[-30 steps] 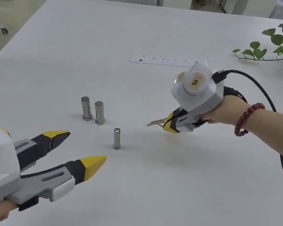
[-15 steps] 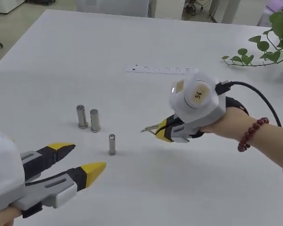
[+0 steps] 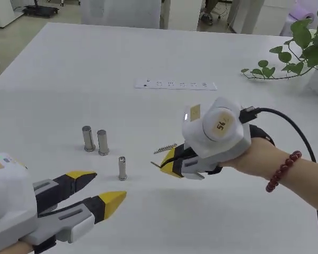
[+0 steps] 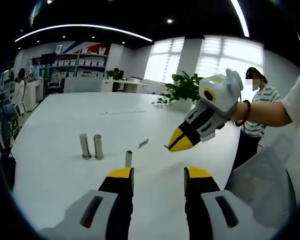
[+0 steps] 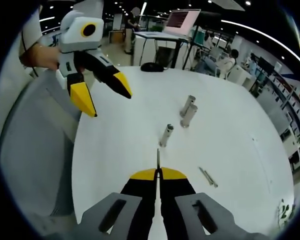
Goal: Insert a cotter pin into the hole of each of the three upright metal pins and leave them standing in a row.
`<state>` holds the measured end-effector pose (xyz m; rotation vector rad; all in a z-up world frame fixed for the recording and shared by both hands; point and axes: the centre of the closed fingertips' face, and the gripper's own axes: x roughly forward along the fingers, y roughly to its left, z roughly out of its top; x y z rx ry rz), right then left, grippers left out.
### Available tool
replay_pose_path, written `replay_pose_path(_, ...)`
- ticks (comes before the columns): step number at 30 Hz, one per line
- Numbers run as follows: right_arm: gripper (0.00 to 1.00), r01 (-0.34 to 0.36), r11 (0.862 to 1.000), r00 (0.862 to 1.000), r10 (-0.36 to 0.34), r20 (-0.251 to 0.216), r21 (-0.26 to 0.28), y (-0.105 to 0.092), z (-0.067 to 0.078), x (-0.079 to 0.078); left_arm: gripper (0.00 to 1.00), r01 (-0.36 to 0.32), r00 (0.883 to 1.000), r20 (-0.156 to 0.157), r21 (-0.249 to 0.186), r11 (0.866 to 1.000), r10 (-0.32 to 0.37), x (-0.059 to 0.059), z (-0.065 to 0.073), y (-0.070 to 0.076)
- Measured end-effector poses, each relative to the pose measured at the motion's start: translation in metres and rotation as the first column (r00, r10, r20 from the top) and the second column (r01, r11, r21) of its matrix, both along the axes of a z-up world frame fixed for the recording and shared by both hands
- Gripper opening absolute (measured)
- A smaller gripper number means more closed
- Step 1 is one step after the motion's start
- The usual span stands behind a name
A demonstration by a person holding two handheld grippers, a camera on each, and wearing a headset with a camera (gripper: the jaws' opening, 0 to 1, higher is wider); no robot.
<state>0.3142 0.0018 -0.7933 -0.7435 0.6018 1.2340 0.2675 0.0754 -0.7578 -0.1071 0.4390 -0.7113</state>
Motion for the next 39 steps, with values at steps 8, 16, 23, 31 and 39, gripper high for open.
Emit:
replay_pose_path(8, 0.02, -0.047, 0.998, 0.999, 0.047, 0.000, 0.050, 0.015, 0.006, -0.023, 0.31, 0.013, 1.000, -0.022, -0.053, 0.998, -0.014, -0.004, 0.003, -0.007)
replay_pose_path(16, 0.02, -0.087, 0.989, 0.996, 0.086, 0.008, 0.118, 0.029, 0.020, -0.039, 0.25, 0.007, 0.998, -0.064, -0.155, 0.988, -0.018, -0.007, 0.009, -0.014)
replay_pose_path(23, 0.02, -0.119, 0.981, 0.993, 0.118, 0.011, 0.155, 0.037, 0.023, -0.051, 0.20, 0.011, 0.996, -0.084, -0.198, 0.980, -0.028, -0.011, 0.012, -0.019)
replay_pose_path(31, 0.02, -0.146, 0.972, 0.989, 0.143, 0.030, 0.186, 0.043, 0.028, -0.059, 0.10, -0.001, 0.991, -0.131, -0.266, 0.964, -0.036, -0.014, 0.014, -0.025)
replay_pose_path(39, 0.02, -0.175, 0.965, 0.984, 0.168, 0.050, 0.193, 0.048, 0.032, -0.064, 0.04, -0.010, 0.989, -0.146, -0.281, 0.960, -0.032, -0.015, 0.014, -0.025)
